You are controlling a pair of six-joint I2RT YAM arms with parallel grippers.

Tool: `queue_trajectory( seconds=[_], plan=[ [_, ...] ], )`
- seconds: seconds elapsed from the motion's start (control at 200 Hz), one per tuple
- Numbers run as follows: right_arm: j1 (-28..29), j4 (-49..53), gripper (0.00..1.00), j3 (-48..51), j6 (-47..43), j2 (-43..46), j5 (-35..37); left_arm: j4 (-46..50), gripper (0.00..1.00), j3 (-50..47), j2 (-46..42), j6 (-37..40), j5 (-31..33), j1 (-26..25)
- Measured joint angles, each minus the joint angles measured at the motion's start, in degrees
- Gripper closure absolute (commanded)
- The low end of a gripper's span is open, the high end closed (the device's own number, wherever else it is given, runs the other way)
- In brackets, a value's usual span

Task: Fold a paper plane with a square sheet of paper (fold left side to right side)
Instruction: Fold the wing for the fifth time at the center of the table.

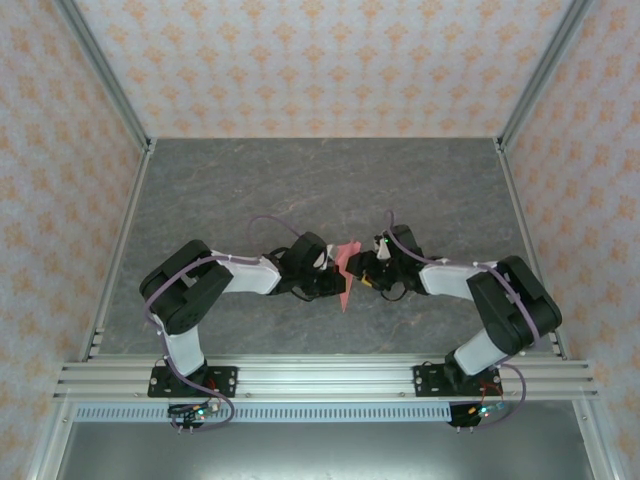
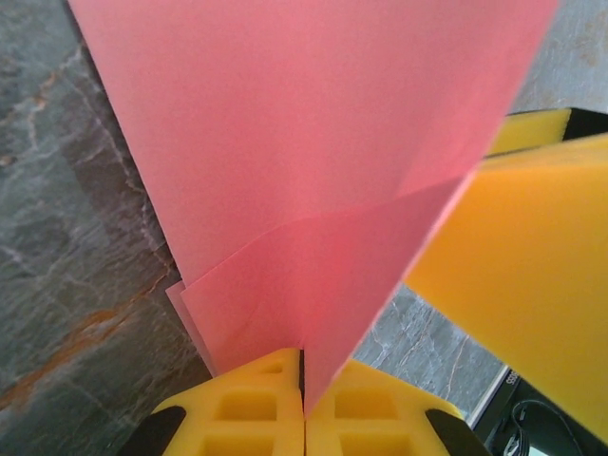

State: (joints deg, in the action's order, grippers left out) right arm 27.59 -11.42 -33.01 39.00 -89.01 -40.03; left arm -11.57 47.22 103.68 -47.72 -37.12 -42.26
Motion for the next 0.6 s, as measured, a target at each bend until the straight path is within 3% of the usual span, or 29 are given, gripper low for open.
queue_trajectory(
  seconds=[0.355,0.6],
  plan=[
    [0.26,1.07,0.49,-1.68,0.37,-1.22,0.63,0.22,0.93,0.0,0.0,0.24,-0.17,-0.13],
    [0.24,6.1,0.52,-4.85,0.42,-3.26,1.07,0.24,0.86,0.0,0.0,0.48,-0.17,-0.13]
  ],
)
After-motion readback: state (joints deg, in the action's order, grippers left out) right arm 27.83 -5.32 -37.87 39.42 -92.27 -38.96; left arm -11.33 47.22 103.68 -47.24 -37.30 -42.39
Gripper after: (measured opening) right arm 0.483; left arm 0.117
